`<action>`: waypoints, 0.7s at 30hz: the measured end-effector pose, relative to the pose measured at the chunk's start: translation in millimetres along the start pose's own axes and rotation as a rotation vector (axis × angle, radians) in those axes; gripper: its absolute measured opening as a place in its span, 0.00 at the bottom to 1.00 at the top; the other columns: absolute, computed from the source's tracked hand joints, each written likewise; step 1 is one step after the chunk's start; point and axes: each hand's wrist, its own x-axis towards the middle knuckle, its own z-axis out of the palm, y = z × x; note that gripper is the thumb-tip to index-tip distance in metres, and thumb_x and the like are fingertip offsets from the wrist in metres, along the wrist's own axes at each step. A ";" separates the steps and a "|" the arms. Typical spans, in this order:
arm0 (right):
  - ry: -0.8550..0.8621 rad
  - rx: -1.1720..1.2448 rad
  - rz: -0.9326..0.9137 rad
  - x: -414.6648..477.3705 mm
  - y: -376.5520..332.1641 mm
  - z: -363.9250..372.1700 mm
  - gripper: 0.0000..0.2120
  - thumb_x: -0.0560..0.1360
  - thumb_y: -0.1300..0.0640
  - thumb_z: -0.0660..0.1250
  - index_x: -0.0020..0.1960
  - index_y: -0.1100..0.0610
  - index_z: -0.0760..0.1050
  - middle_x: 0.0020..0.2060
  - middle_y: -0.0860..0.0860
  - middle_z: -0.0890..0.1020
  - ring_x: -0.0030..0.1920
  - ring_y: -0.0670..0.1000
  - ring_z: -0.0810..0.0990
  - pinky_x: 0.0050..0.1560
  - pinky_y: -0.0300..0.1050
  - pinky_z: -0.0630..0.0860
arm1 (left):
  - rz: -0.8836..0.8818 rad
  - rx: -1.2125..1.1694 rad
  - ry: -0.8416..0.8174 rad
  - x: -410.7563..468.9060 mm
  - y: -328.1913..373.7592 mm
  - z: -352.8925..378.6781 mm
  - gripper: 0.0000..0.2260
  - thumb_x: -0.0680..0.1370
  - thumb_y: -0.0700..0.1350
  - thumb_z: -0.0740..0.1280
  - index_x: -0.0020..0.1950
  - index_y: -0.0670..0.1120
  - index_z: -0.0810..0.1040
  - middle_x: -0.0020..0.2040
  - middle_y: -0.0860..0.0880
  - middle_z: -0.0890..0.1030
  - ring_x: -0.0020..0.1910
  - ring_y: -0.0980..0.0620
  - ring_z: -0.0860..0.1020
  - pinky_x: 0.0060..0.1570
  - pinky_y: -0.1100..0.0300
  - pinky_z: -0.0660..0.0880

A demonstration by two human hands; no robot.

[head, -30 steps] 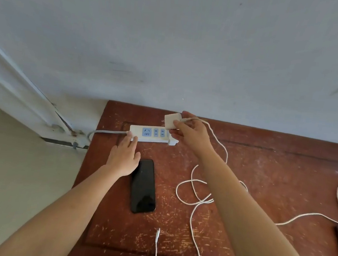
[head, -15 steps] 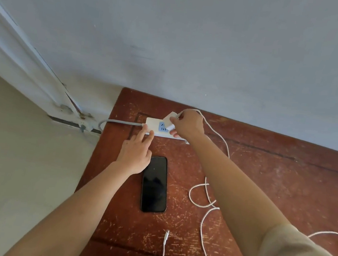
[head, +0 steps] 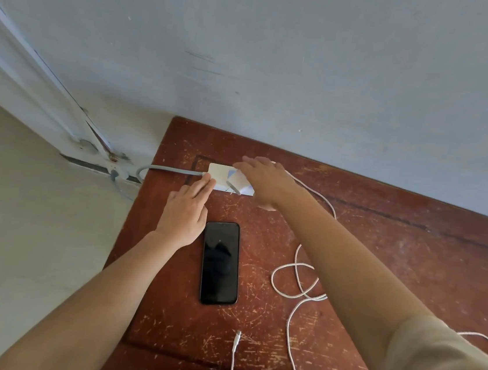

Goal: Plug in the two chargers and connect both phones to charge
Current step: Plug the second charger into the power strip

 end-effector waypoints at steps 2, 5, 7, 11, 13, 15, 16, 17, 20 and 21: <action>0.025 -0.103 -0.014 5.3 3.7 2.4 0.33 0.74 0.63 0.71 0.76 0.51 0.63 0.69 0.53 0.75 0.69 0.57 0.73 0.65 0.55 0.68 | -0.002 0.000 0.008 -0.2 -0.3 0.8 0.27 0.80 0.39 0.63 0.78 0.43 0.62 0.78 0.43 0.65 0.60 0.41 0.77 0.57 0.43 0.75; 0.090 -0.072 -0.008 9.0 7.6 -1.6 0.28 0.74 0.64 0.72 0.71 0.53 0.67 0.61 0.55 0.78 0.61 0.57 0.79 0.67 0.54 0.67 | -0.023 0.001 0.012 -1.1 2.3 3.1 0.27 0.79 0.40 0.64 0.78 0.43 0.62 0.78 0.43 0.65 0.61 0.41 0.76 0.58 0.42 0.74; 0.122 0.114 0.032 8.2 15.0 -12.4 0.26 0.77 0.61 0.70 0.72 0.56 0.67 0.62 0.58 0.76 0.59 0.61 0.80 0.63 0.56 0.73 | -0.035 -0.006 0.012 -1.3 4.7 4.9 0.27 0.80 0.40 0.64 0.78 0.43 0.62 0.78 0.43 0.65 0.61 0.40 0.76 0.59 0.42 0.74; 0.151 0.227 0.086 3.6 40.6 -40.2 0.22 0.77 0.57 0.71 0.69 0.55 0.70 0.61 0.57 0.73 0.54 0.61 0.80 0.55 0.56 0.78 | -0.058 -0.032 0.021 -1.9 7.6 6.5 0.27 0.80 0.41 0.64 0.78 0.43 0.61 0.78 0.42 0.65 0.62 0.40 0.75 0.60 0.41 0.72; 0.065 0.181 0.088 -1.0 50.2 -46.4 0.21 0.76 0.55 0.72 0.67 0.54 0.74 0.62 0.55 0.73 0.57 0.59 0.79 0.58 0.55 0.78 | -0.068 -0.033 0.023 -1.9 8.7 6.7 0.27 0.80 0.41 0.64 0.79 0.43 0.61 0.79 0.43 0.64 0.62 0.40 0.74 0.60 0.41 0.71; 0.009 0.175 0.095 -6.1 52.0 -47.6 0.21 0.75 0.52 0.73 0.67 0.53 0.75 0.63 0.53 0.75 0.60 0.57 0.78 0.60 0.54 0.76 | -0.069 -0.034 0.024 -1.8 8.6 7.3 0.27 0.80 0.41 0.64 0.79 0.44 0.61 0.79 0.43 0.64 0.63 0.40 0.74 0.61 0.42 0.71; -0.002 0.179 0.100 -8.2 50.7 -47.3 0.22 0.75 0.50 0.73 0.68 0.52 0.75 0.63 0.53 0.75 0.60 0.56 0.78 0.61 0.53 0.76 | -0.069 -0.034 0.022 -2.2 8.4 7.7 0.27 0.80 0.41 0.64 0.79 0.44 0.61 0.79 0.43 0.64 0.63 0.40 0.74 0.61 0.42 0.71; -0.006 0.181 0.103 -9.8 49.0 -46.5 0.23 0.75 0.49 0.73 0.68 0.52 0.75 0.63 0.53 0.76 0.61 0.56 0.78 0.61 0.53 0.76 | -0.070 -0.033 0.021 -2.6 8.4 7.9 0.27 0.80 0.41 0.64 0.79 0.44 0.61 0.79 0.43 0.64 0.63 0.40 0.74 0.61 0.42 0.71; -0.016 0.205 0.105 -12.5 44.5 -43.1 0.24 0.74 0.50 0.73 0.69 0.52 0.76 0.62 0.53 0.77 0.60 0.54 0.78 0.60 0.52 0.77 | -0.077 -0.041 0.028 -2.0 7.8 7.7 0.27 0.80 0.41 0.64 0.79 0.44 0.61 0.79 0.43 0.65 0.63 0.40 0.74 0.61 0.41 0.71; -0.020 0.212 0.101 -13.1 43.2 -41.5 0.23 0.74 0.50 0.73 0.68 0.52 0.76 0.62 0.52 0.77 0.59 0.54 0.78 0.60 0.52 0.77 | -0.077 -0.041 0.027 -2.0 8.0 7.6 0.27 0.80 0.41 0.64 0.79 0.44 0.61 0.79 0.43 0.65 0.63 0.40 0.74 0.61 0.41 0.71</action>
